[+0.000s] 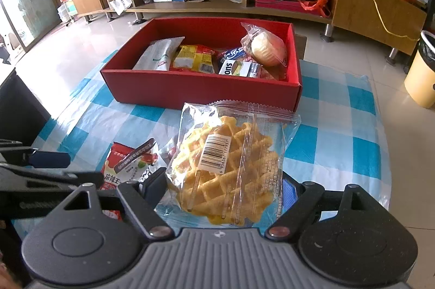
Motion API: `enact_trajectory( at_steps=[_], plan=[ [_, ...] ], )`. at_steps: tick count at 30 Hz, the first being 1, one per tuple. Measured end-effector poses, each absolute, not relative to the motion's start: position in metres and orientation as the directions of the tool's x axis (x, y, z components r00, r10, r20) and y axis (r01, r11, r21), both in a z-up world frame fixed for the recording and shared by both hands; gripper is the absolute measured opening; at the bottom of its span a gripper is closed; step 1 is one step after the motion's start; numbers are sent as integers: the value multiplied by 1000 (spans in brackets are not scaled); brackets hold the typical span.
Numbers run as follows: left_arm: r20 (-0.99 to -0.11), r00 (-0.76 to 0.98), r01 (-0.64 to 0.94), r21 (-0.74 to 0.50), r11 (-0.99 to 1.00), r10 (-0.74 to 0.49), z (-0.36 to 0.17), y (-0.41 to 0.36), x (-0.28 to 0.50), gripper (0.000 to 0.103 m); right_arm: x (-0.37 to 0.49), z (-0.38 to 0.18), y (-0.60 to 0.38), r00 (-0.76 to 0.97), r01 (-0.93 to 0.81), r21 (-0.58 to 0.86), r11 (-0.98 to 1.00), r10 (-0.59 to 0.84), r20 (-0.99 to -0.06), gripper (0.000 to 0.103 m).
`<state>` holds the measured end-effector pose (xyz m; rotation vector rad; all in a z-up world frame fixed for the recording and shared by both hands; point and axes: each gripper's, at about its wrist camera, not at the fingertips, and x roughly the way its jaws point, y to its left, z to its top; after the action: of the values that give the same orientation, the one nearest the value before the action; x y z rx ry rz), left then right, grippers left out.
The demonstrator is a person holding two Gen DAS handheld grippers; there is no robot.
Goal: Organize snacks
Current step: 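Lift the red spicy strip pack with the left tool while the right tool lifts the bagged waffle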
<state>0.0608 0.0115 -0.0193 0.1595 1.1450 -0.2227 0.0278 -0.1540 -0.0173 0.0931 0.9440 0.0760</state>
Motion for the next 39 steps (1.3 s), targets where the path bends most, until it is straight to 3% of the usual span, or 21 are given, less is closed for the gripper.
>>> enact_trajectory(
  at_steps=[7,9,11,17,28,33,37,39],
  plan=[
    [-959,282,211,24,977,-38,-66,6,75,83,27,-14,-155,589,-33,131,991,126,-798,79],
    [-953,300,223,39,974,-30,-65,2,71,76,26,-13,-157,591,-34,135,990,129,-796,79],
    [-952,306,233,49,971,-26,-61,1,66,61,26,-12,-159,593,-30,137,990,128,-795,79],
    [-958,285,233,30,972,-39,-48,12,47,56,24,-6,-158,607,-44,150,988,146,-781,79],
    [-934,353,184,7,983,-59,-20,25,32,56,23,-6,-149,606,-75,141,987,158,-780,79],
    [-944,329,185,43,982,-21,-36,24,35,57,24,-7,-147,602,-83,140,987,161,-782,79],
    [-959,284,186,66,980,11,-56,29,40,63,23,-7,-145,600,-94,140,986,168,-782,79],
    [-960,280,183,73,980,19,-64,29,43,76,23,-7,-146,599,-93,142,986,169,-783,79]
  ],
)
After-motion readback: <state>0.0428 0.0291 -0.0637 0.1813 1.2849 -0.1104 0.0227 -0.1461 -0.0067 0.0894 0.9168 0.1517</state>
